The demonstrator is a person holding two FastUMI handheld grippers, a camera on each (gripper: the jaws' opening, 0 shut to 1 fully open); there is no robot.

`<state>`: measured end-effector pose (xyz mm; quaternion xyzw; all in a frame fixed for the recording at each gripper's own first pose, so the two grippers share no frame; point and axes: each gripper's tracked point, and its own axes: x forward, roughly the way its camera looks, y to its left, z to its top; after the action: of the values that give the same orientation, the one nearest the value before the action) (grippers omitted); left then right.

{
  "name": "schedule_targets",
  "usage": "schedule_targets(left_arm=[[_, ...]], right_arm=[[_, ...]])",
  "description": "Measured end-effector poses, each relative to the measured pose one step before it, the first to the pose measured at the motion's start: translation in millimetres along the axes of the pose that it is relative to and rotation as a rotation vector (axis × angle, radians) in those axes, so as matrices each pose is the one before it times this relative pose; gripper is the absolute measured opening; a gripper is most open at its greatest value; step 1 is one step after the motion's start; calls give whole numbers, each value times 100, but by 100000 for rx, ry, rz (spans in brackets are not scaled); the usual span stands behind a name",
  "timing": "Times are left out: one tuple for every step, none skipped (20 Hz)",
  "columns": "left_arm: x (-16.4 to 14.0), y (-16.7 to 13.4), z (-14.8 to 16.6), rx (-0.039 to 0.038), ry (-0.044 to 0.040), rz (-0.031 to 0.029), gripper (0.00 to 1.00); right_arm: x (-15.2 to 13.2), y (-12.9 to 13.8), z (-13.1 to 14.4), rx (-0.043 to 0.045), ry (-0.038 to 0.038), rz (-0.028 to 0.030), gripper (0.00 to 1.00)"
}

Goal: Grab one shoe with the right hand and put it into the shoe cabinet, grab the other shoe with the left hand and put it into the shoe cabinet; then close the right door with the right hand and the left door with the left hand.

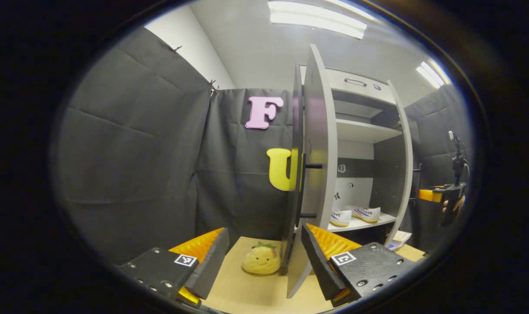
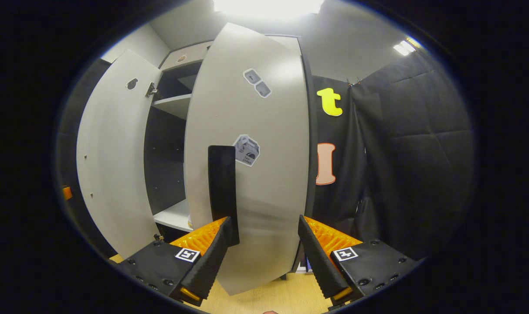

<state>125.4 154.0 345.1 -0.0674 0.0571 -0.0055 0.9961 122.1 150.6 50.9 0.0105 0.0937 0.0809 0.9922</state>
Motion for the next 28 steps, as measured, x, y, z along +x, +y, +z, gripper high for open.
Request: schedule_targets(left_arm=[[147,864,-77,49,-161,1128,95],[189,808,262,203,-185,885,95],[605,214,209,370,-224,478,95],[699,79,236,318,-452,193,95],[898,73,80,216,-398,377,95],[872,79,142,350,-418,523,95],[955,118,115,553,-434,771,95],[899,255,240,713,-115,951,95],[935,138,171,719,-105,604,96],[980,151,-29,592,435,571,95],[887,119,-39,277,364,491,95],[794,31,-125,-5,371,277,95],[326,-38,-154,-333,401,-34,95],[470,42,-150,-536,819,109,95],[600,-120,-51,-589,706,-83,95],[339,-340,11,-588,212,-377,95],[240,-702,44,-732,65,-1533,94],[62,-480,112,390,-324,473,95],[547,-45,-79,622,-243,180,94],[-331,44,37,-188,28,137,94],[-154,-81,-89,-865,270,-439,94],[-269,-239,6,-646,309,-595,94],[-136,-190,163,248,-148,-235,94],[-177,-201,34,1307,-14,344,94],[-129,-203,121,1752,-217,452,94],[-56,-353,140,1529,-104,148,94],[-43,-483,73,666,99,-492,94],[-20,-724,0,-84,251,-1148,94]], right_arm=[[-158,453,79,-227,-787,1338,95],[-270,419,214,92,-1130,1717,95],[-456,378,267,297,-1352,1758,95],[-391,255,278,257,-1178,1590,96],[-388,145,121,-162,-911,1186,96],[-405,-25,89,-564,-506,560,96],[-405,-193,46,-768,-330,15,96],[-434,-406,52,-791,-360,-424,97],[-460,-456,-8,-675,-268,-850,97],[-399,-525,-52,-539,-38,-963,97],[-408,-668,-125,-427,69,-1300,97],[-331,-720,-153,-80,99,-1298,97],[-334,-687,-193,236,272,-1457,97],[-267,-753,-169,446,326,-1309,95],[-191,-634,-189,547,458,-1279,95],[-228,-886,-193,641,543,-1519,95],[-186,-726,-194,556,438,-1157,97],[-208,-767,-186,634,460,-1103,95],[-153,-541,-153,475,201,-737,97],[-84,-543,14,436,99,-613,97],[-64,-454,-126,379,212,-418,97],[-19,-419,-180,446,153,-88,96],[-39,-205,-146,459,255,201,97],[25,-115,-130,427,191,229,95],[109,-149,-203,274,200,230,95],[71,-135,-129,-2,352,271,95],[7,-57,-202,-60,349,455,97],[83,-78,-68,-41,64,393,97]])
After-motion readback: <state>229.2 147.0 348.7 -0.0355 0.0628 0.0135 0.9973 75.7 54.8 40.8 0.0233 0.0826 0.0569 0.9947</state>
